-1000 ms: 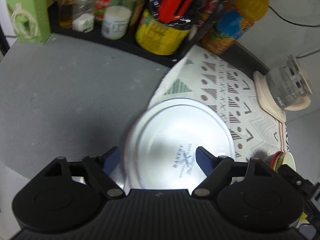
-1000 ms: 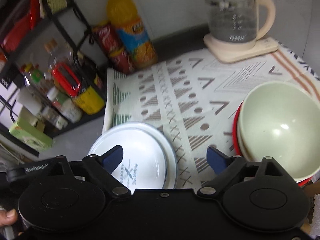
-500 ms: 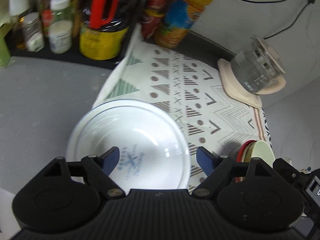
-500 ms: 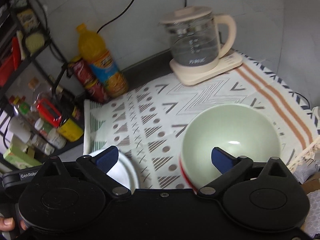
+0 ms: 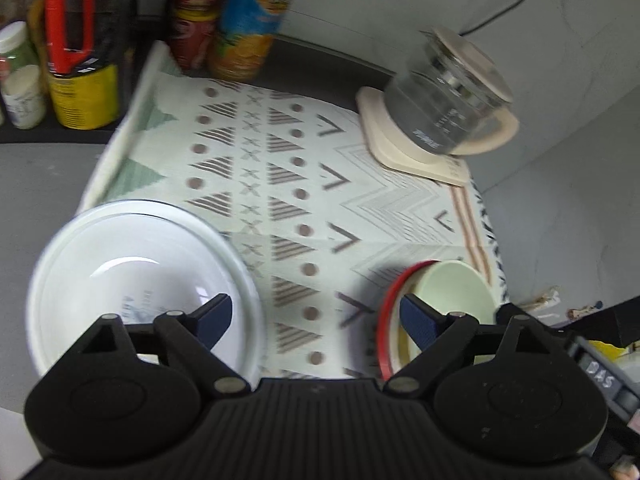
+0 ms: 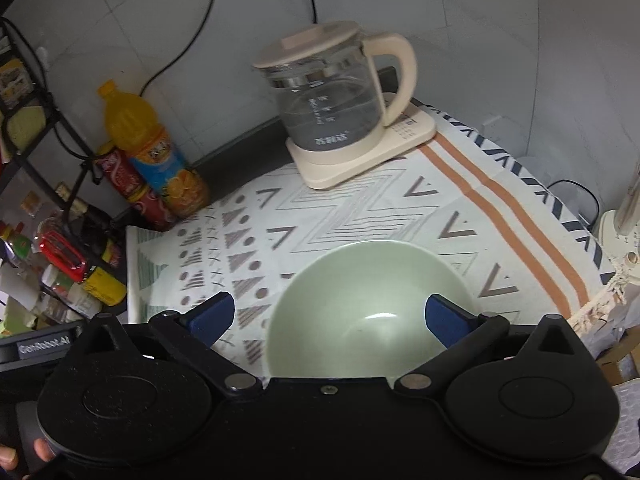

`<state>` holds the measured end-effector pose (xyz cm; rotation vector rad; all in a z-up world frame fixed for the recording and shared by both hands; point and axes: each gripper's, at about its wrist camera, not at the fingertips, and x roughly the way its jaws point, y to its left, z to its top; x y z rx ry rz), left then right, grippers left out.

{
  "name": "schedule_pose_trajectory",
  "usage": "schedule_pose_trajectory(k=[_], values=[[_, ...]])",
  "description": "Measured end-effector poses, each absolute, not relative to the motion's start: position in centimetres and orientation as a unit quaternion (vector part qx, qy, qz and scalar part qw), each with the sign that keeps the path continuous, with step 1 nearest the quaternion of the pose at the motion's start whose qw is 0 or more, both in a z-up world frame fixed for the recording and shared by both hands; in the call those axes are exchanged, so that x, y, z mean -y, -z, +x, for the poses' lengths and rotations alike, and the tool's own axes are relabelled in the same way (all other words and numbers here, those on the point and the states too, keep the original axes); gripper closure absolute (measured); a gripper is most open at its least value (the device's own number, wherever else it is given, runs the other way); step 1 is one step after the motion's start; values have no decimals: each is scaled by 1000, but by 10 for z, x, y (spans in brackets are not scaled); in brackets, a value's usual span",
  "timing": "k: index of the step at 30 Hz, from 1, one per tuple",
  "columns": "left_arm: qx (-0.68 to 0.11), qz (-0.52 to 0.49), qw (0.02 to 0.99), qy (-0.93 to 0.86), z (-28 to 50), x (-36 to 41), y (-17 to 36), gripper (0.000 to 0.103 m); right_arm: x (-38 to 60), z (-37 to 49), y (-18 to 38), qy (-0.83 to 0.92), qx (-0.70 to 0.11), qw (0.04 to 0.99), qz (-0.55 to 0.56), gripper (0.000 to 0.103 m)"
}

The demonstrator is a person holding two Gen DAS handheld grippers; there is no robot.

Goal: Organize plates and bowls
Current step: 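Move both grippers toward the bowl stack in the red bowl, then close both grippers on the rim of the red bowl stack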

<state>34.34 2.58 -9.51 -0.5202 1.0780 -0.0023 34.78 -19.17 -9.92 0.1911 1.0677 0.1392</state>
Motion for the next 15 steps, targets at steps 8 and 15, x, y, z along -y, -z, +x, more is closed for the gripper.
schedule_pose_trajectory(k=[8,15], values=[[-529,-253,810,26,358,15,103,14,230,359,110,-50,-526,843,104,0],[-553,-255,793,18,366,34,124,14,255,361,135,-33,-557,822,114,4]])
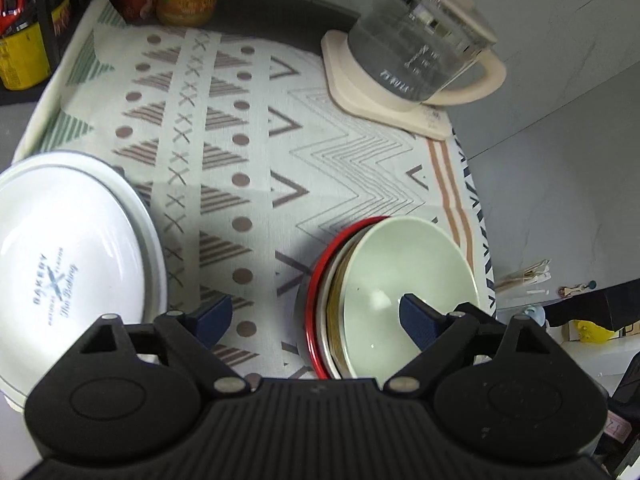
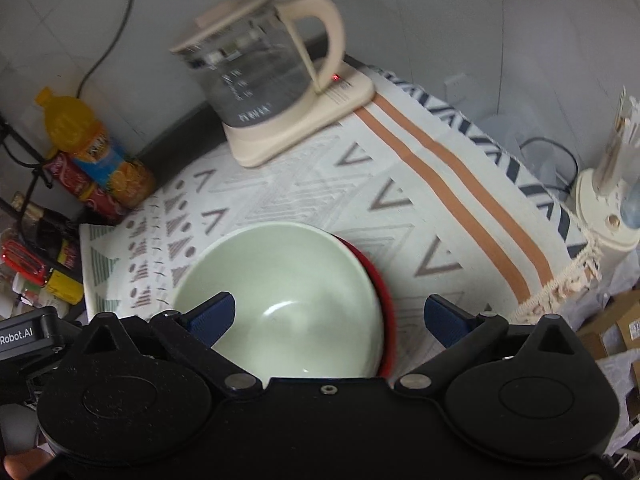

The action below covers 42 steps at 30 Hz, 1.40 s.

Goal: Organize plates and bowls
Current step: 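Close both grippers on the rim of the red bowl stack, then lift and carry the bowl stack with both grippers over the plates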

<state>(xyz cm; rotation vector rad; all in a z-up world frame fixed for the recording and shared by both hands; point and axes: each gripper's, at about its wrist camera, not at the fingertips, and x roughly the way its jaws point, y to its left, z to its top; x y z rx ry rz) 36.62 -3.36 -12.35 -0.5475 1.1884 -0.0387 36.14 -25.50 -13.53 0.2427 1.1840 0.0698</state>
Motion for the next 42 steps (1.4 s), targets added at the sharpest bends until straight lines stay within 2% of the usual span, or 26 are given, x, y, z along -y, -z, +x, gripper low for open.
schedule_pose_trajectory(k=[7,12,20,26,31,36,42], values=[[-566,-259,783,0,373,41,140,17,261,368,158,-50,-584,801,122,19],[-568,-263,780,-1,376,43,146,25,261,373,170,-64,-604,785,125,29],[-573,-277,771,-15,382,40,156,56,261,383,185,-80,-628,766,108,43],[-580,-300,757,-14,381,43,167,66,262,389,195,-92,-647,752,88,55],[-587,-310,748,-15,378,49,176,72,265,392,202,-100,-663,738,81,64],[-583,-305,752,-21,378,51,179,73,267,395,203,-116,-665,733,79,64],[-574,-312,757,-25,376,47,178,74,276,398,203,-130,-659,734,106,71]])
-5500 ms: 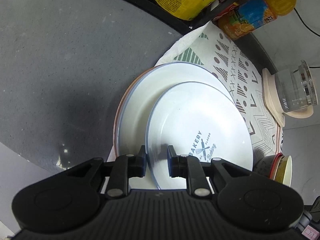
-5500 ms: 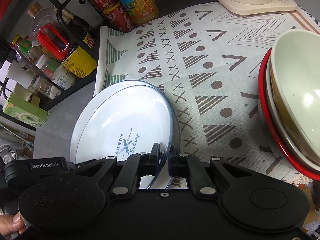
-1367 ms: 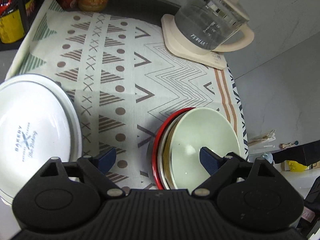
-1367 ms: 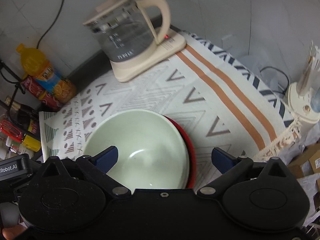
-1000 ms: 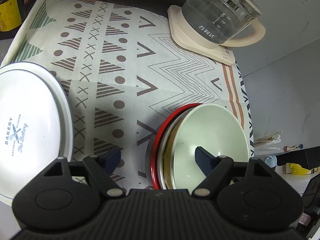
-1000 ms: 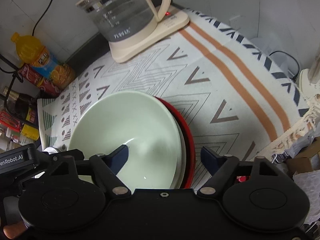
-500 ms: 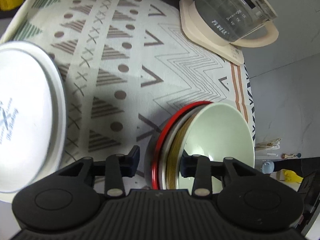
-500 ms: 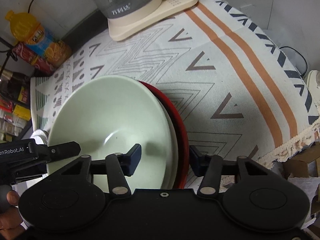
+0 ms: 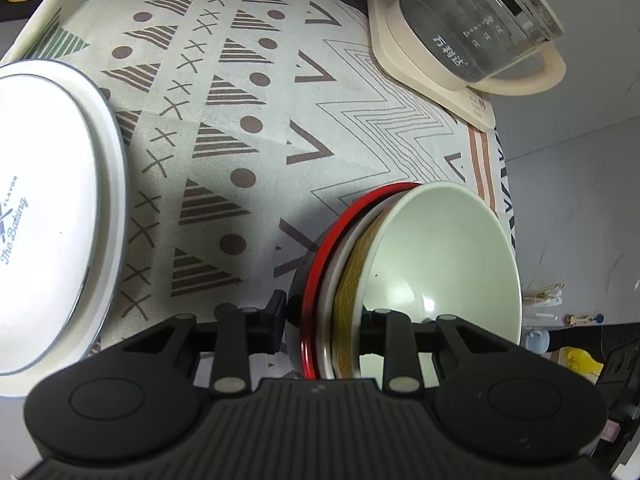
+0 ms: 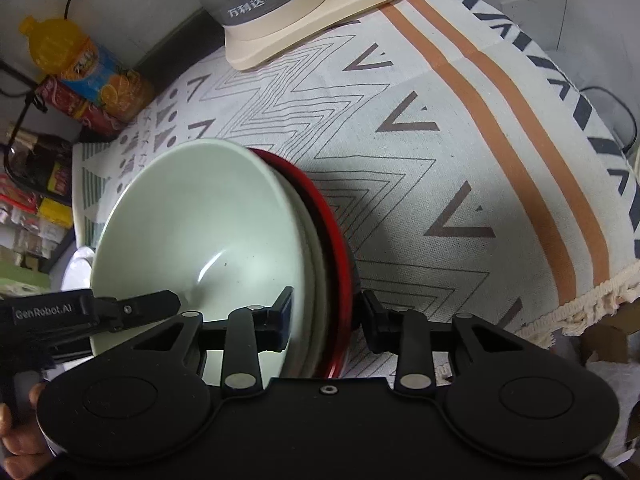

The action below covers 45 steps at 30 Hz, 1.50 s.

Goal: Organize plates and bowls
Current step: 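Lift and carry the bowl stack with both grippers over the plates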

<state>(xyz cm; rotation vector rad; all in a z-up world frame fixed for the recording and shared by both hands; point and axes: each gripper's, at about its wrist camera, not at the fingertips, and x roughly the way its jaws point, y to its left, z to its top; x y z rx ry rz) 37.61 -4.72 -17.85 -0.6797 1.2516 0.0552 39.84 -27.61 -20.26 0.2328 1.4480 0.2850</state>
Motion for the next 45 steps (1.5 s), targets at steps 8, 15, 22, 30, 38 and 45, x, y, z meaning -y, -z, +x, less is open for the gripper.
schedule_pose_trajectory(k=[8,15,22,30,38,45], values=[[-559,-323,763,-36,368,42,169,74,270,399,193,-140,-646,743,105,72],[-535,-321,780,-45,360,33,143,74,258,404,172,-150,-636,749,112,72],[-516,-331,788,-59,350,12,124,74,237,409,151,-179,-621,756,105,72],[-490,-356,791,-86,332,-19,108,74,204,411,141,-214,-616,753,88,72],[-469,-381,786,-125,311,-54,104,74,164,408,139,-246,-617,744,69,72],[-454,-397,782,-155,287,-91,101,74,126,405,141,-277,-623,729,59,72]])
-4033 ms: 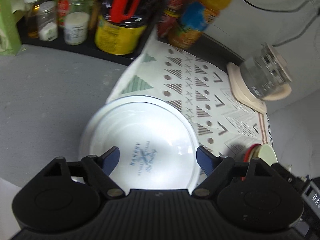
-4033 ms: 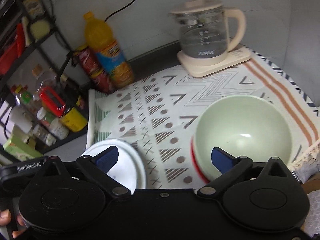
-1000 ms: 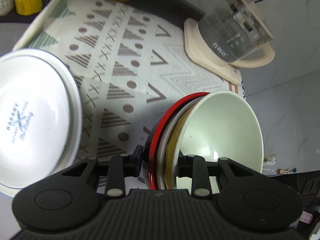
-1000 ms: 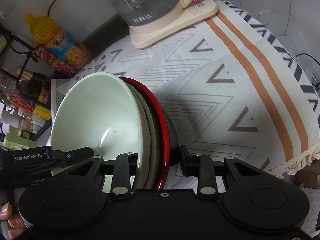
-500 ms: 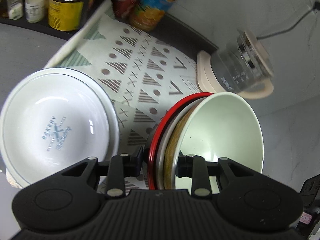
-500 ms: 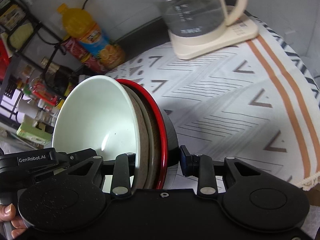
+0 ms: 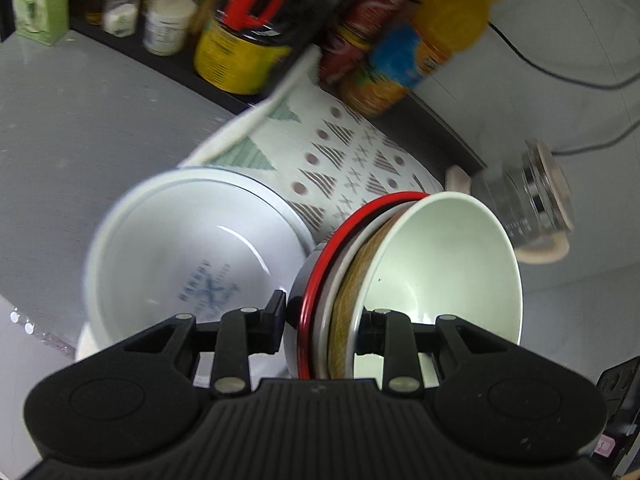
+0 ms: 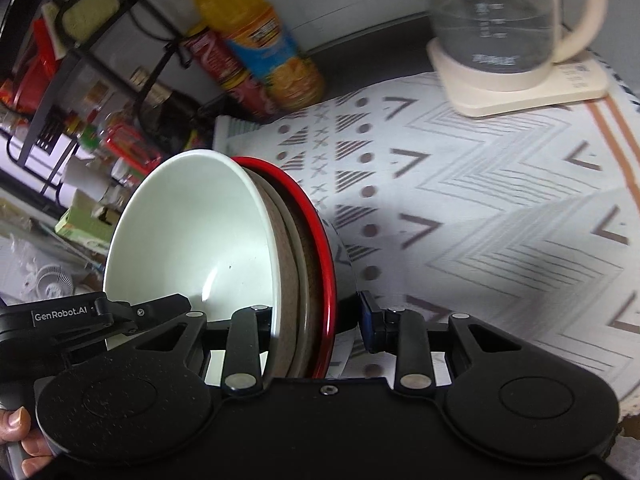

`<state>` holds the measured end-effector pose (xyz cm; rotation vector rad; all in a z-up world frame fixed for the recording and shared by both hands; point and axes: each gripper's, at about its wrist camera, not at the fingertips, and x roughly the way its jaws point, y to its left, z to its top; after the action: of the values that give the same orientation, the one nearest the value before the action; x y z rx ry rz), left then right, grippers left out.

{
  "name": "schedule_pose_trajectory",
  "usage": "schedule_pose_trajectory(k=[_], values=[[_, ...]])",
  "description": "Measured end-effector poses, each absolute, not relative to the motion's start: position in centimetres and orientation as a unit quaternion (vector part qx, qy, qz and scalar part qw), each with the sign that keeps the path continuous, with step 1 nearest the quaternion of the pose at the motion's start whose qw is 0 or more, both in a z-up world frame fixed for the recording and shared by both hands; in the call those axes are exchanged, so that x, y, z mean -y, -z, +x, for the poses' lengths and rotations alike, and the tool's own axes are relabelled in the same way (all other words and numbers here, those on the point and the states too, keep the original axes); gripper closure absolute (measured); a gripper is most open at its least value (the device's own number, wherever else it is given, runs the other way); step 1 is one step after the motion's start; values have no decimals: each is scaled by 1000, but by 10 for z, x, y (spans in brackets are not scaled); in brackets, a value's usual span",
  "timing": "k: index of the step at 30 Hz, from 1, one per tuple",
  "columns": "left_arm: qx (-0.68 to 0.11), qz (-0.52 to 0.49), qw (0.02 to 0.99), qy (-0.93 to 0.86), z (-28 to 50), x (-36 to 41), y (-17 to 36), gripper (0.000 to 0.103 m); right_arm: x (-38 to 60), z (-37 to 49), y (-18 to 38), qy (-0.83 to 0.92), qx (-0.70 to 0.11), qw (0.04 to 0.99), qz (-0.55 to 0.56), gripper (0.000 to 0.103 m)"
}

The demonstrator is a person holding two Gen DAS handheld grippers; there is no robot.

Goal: Organize plates and bowls
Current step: 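Lift and carry the bowl stack with both grippers over the plates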

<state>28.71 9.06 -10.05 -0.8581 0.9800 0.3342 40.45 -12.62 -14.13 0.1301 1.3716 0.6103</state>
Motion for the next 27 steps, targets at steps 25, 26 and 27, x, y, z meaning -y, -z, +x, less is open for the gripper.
schedule_pose_trajectory(k=[25,26,27], values=[[-455,-426,749,-225,236,-166,134,74,24,372,176,-327,-659,677,12,72],[-456,-426,748,-226,236,-167,135,74,22,371,177,-327,-661,675,10,72],[-456,-426,748,-226,235,-168,137,74,21,370,178,-327,-662,674,7,72]])
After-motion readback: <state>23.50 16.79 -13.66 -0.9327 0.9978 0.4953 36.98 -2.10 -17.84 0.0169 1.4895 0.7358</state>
